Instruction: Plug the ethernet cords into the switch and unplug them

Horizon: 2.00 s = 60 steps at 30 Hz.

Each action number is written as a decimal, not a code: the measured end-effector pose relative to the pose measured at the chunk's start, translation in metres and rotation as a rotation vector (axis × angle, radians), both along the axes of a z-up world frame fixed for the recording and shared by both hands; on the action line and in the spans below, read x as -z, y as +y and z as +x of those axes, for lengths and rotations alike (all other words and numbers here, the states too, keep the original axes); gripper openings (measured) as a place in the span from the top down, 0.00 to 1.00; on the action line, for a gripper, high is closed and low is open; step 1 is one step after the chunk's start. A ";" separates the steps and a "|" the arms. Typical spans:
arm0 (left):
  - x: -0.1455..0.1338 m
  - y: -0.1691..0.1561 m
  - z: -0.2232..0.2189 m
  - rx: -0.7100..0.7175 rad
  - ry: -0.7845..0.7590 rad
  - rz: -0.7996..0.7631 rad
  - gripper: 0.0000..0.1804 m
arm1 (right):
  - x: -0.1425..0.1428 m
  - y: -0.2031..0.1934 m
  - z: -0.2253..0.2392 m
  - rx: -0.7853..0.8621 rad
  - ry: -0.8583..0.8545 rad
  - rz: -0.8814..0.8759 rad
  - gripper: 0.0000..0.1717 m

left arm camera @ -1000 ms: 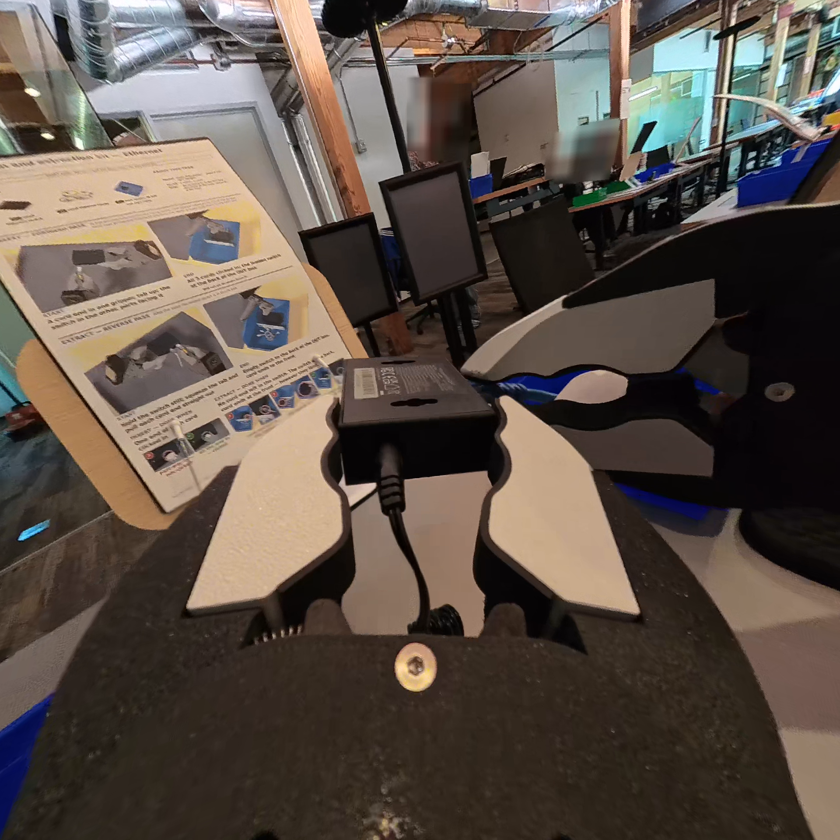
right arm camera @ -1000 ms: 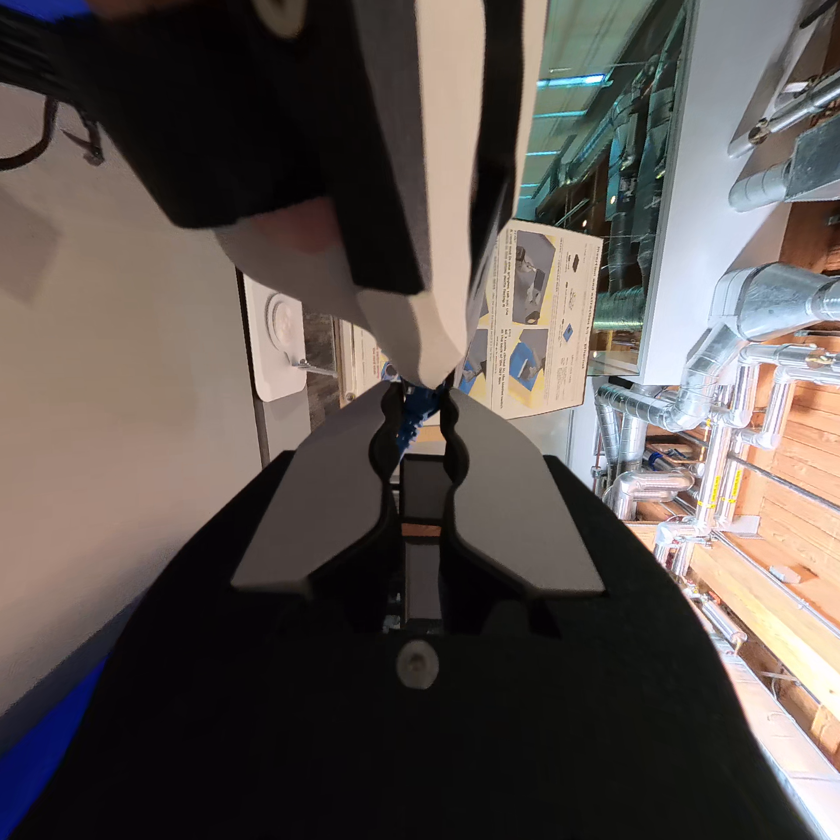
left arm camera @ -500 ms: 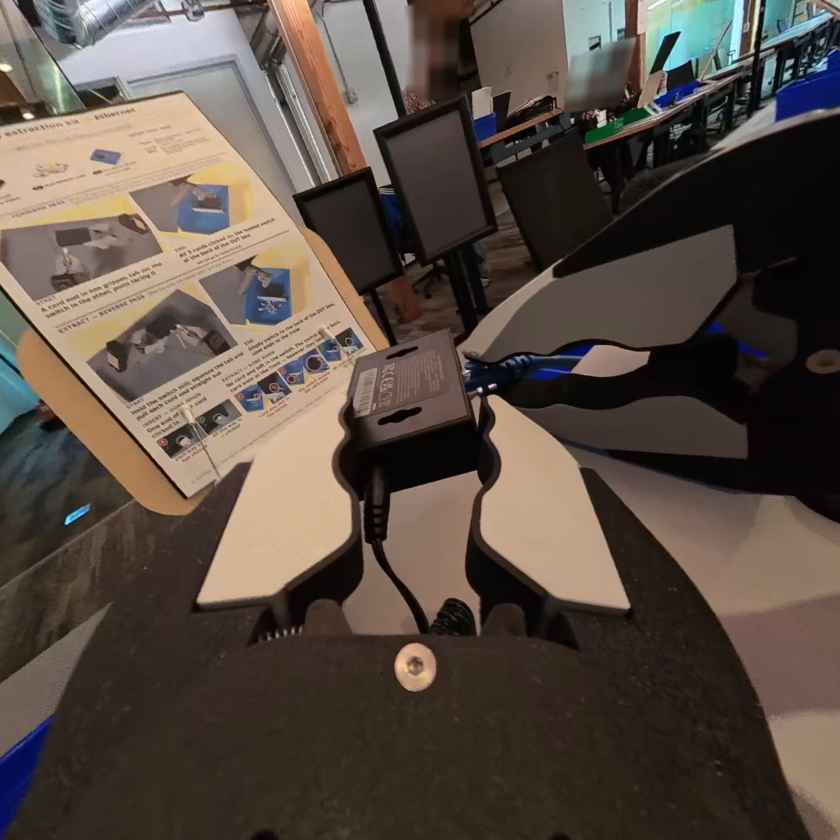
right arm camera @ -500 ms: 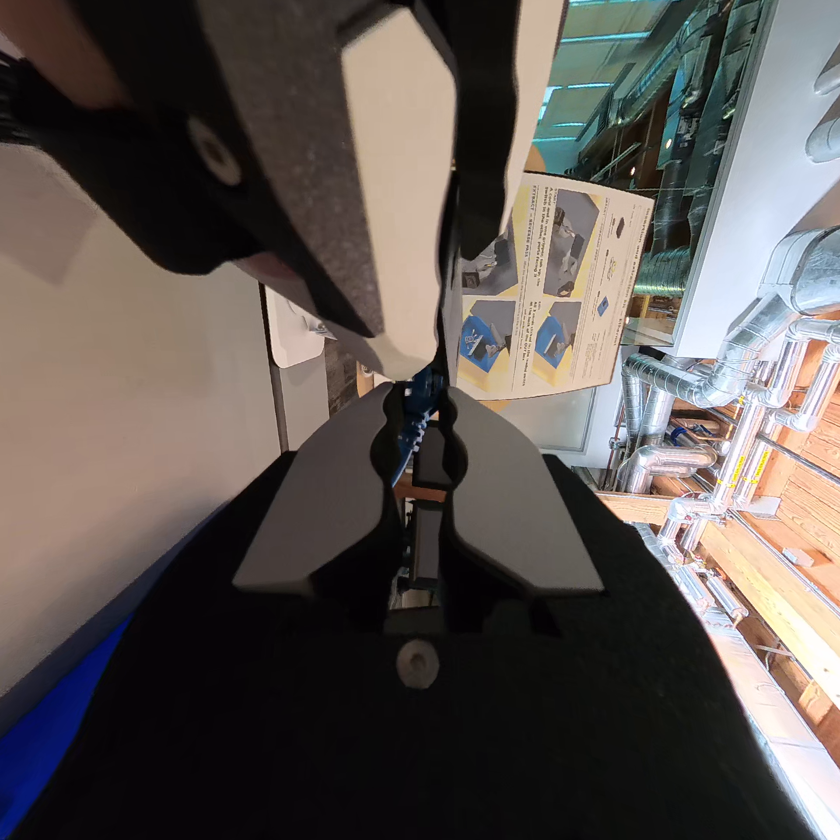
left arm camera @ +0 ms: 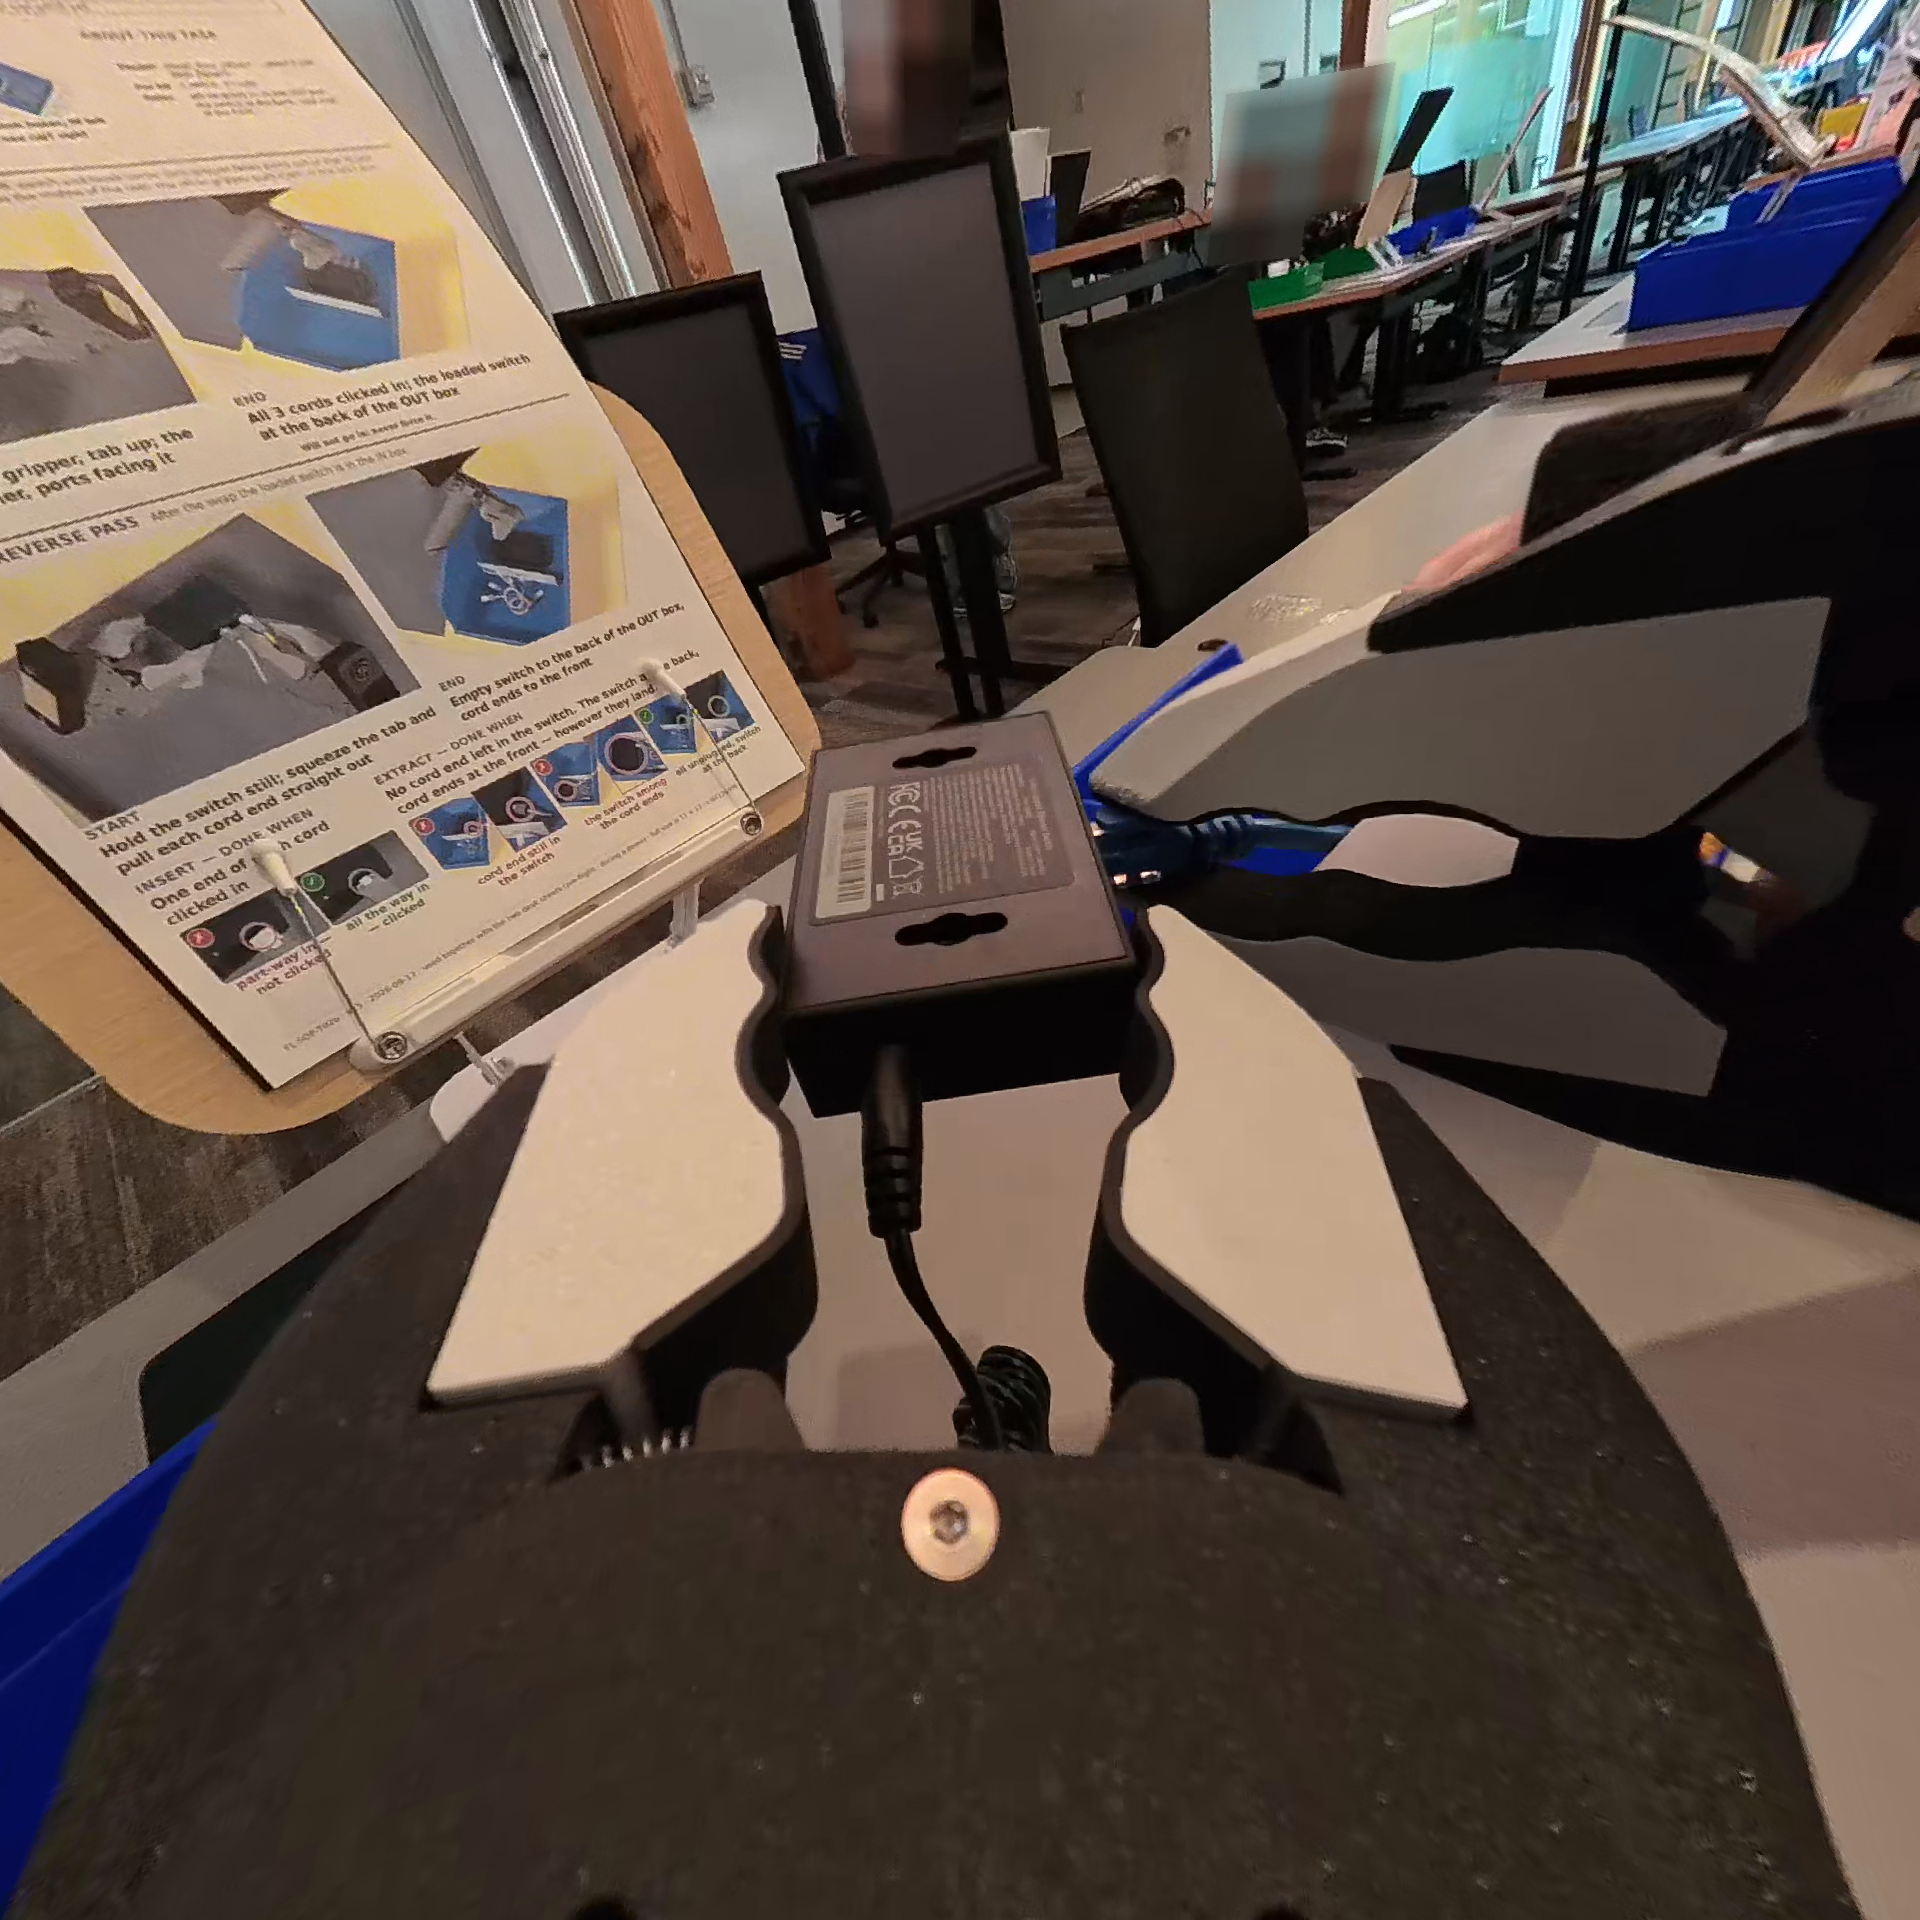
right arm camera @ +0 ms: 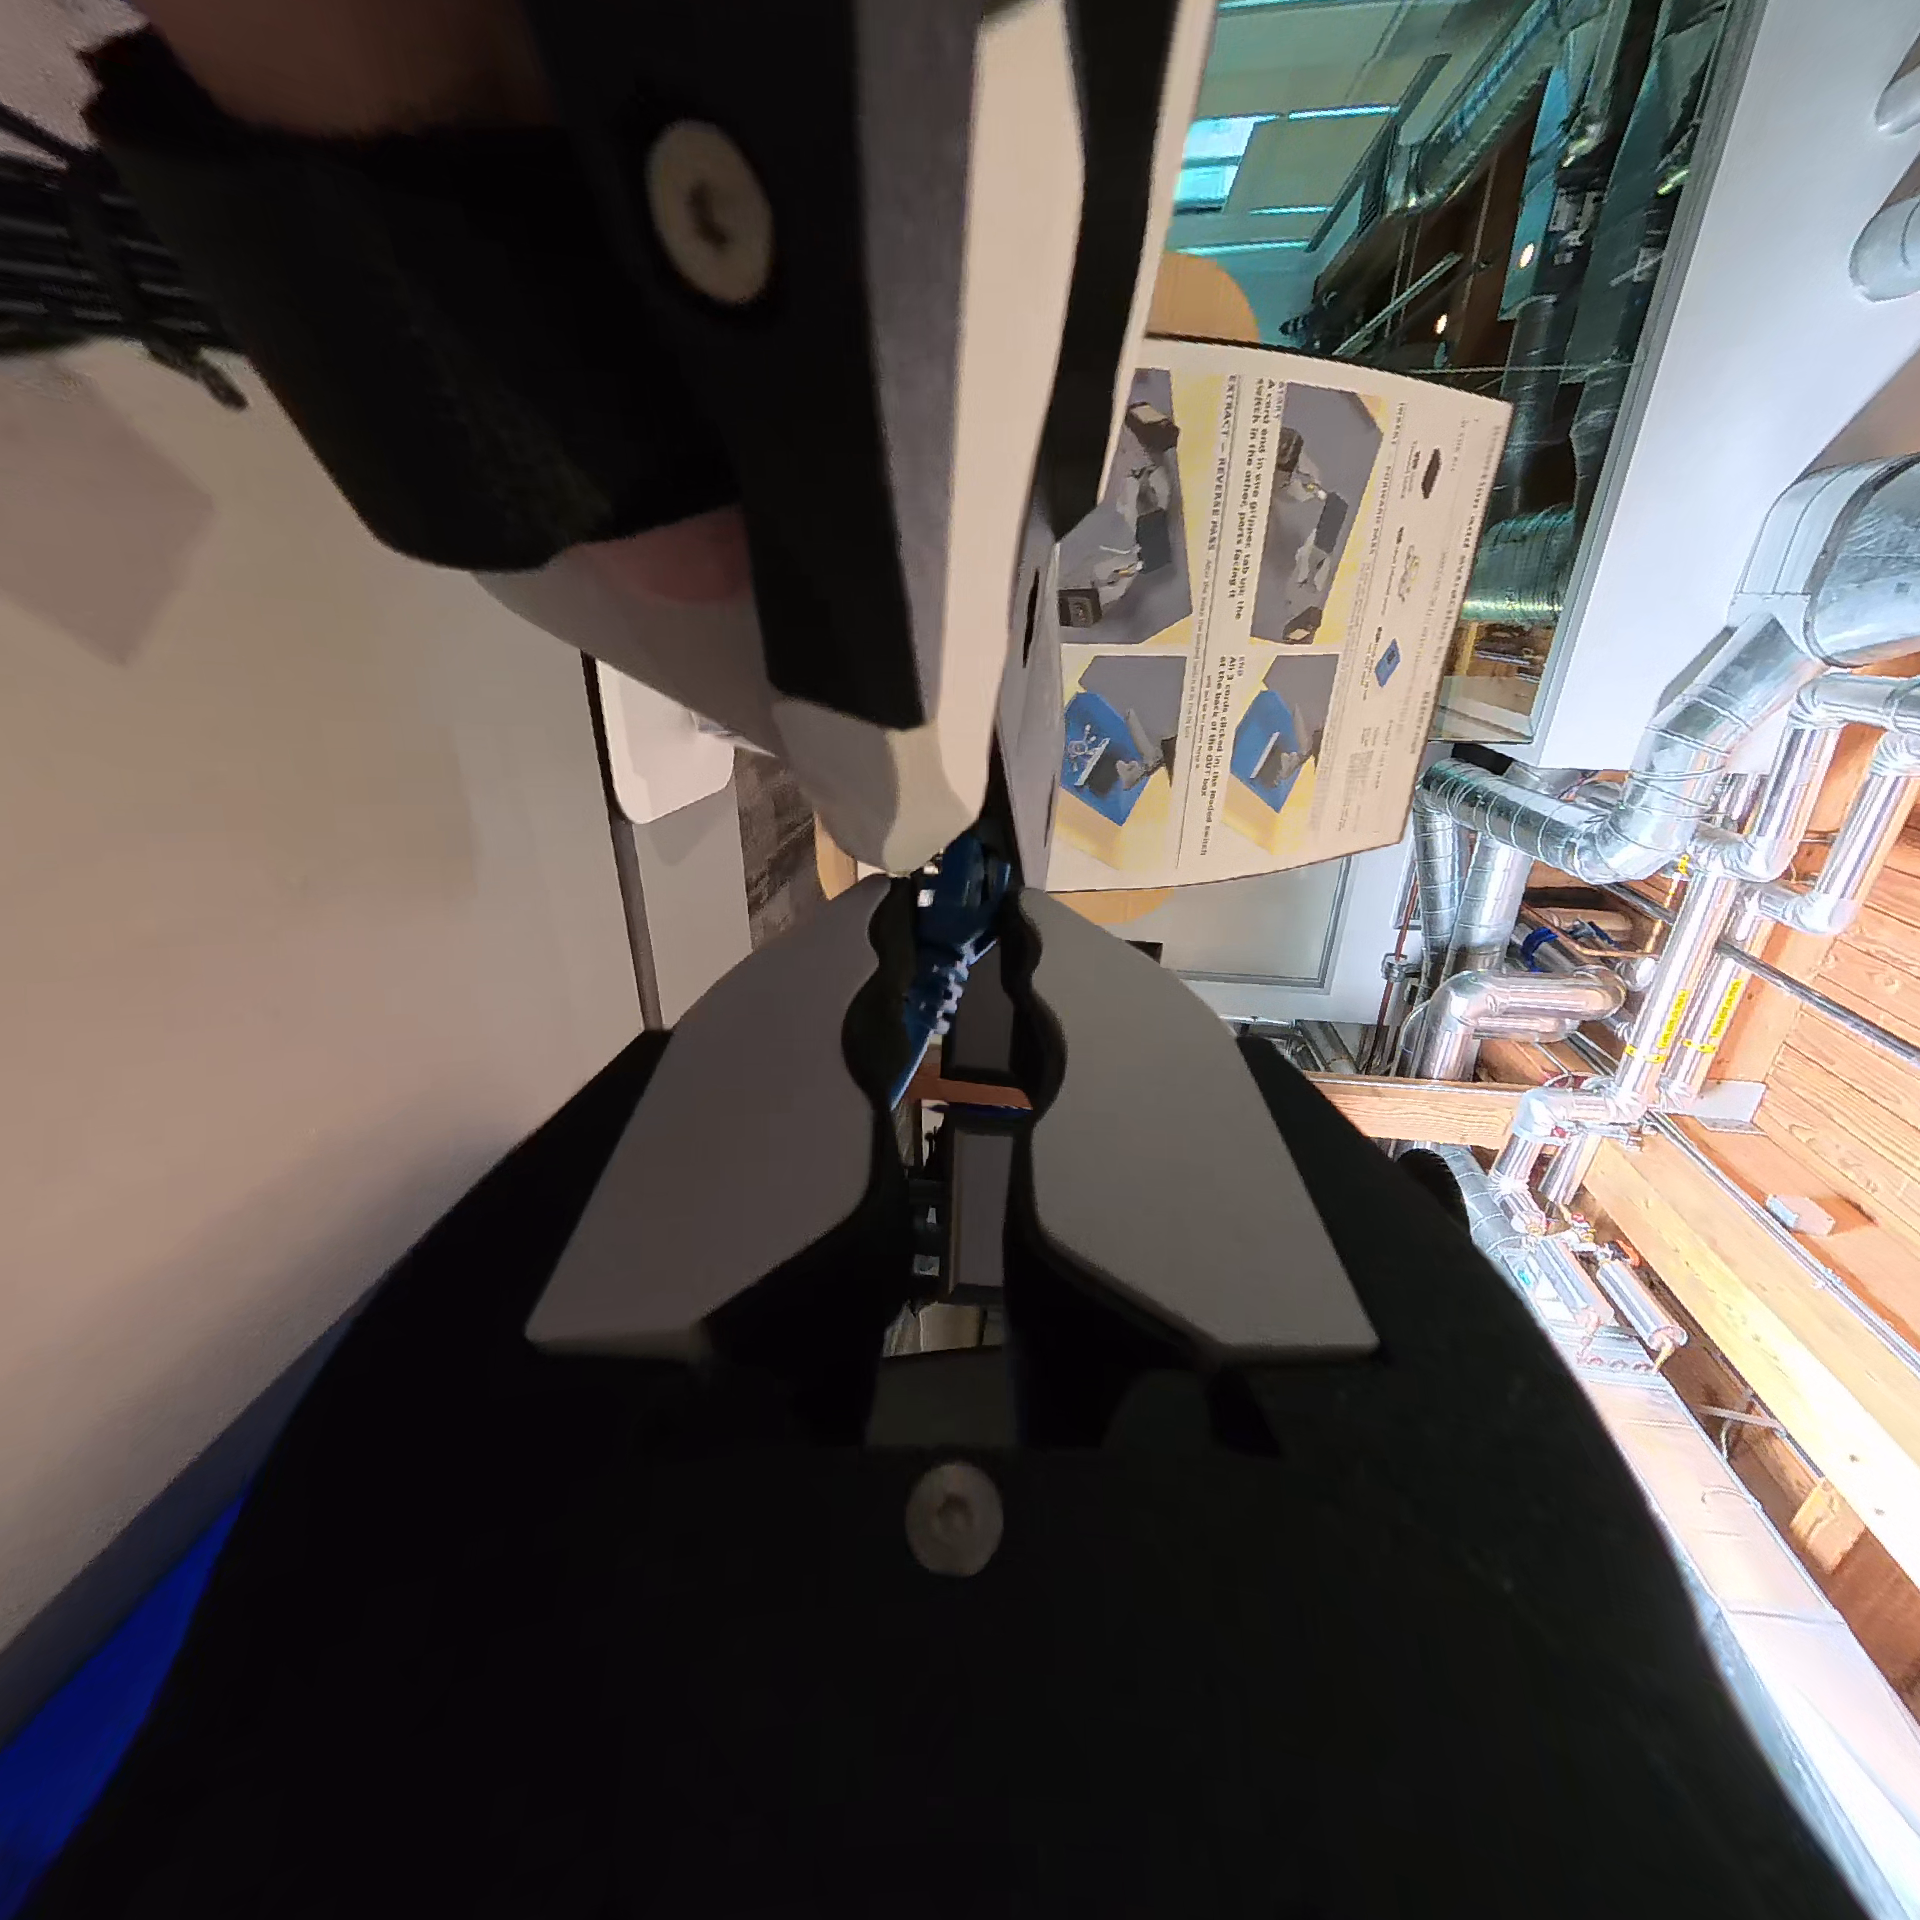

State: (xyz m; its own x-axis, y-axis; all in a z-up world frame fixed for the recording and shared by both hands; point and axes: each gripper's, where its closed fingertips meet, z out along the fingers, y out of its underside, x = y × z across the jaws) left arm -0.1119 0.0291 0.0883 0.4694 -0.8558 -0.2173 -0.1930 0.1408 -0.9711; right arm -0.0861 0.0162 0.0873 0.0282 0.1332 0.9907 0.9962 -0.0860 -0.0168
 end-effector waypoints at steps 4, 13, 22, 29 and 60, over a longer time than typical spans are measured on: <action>0.000 0.001 -0.001 -0.020 0.016 0.021 0.66 | 0.002 0.002 0.000 -0.004 -0.025 0.007 0.91; 0.002 0.000 0.000 0.009 0.024 -0.010 0.65 | 0.004 -0.001 -0.001 -0.023 -0.023 0.012 0.91; 0.003 0.008 -0.003 -0.016 0.021 -0.008 0.56 | 0.006 0.001 0.000 -0.017 0.003 -0.011 0.92; 0.012 0.002 0.001 0.079 0.024 -0.117 0.65 | 0.008 0.001 -0.001 -0.011 0.007 -0.005 0.92; 0.008 -0.005 0.009 0.130 -0.074 -0.107 0.65 | 0.005 -0.010 0.000 -0.111 -0.140 0.032 0.93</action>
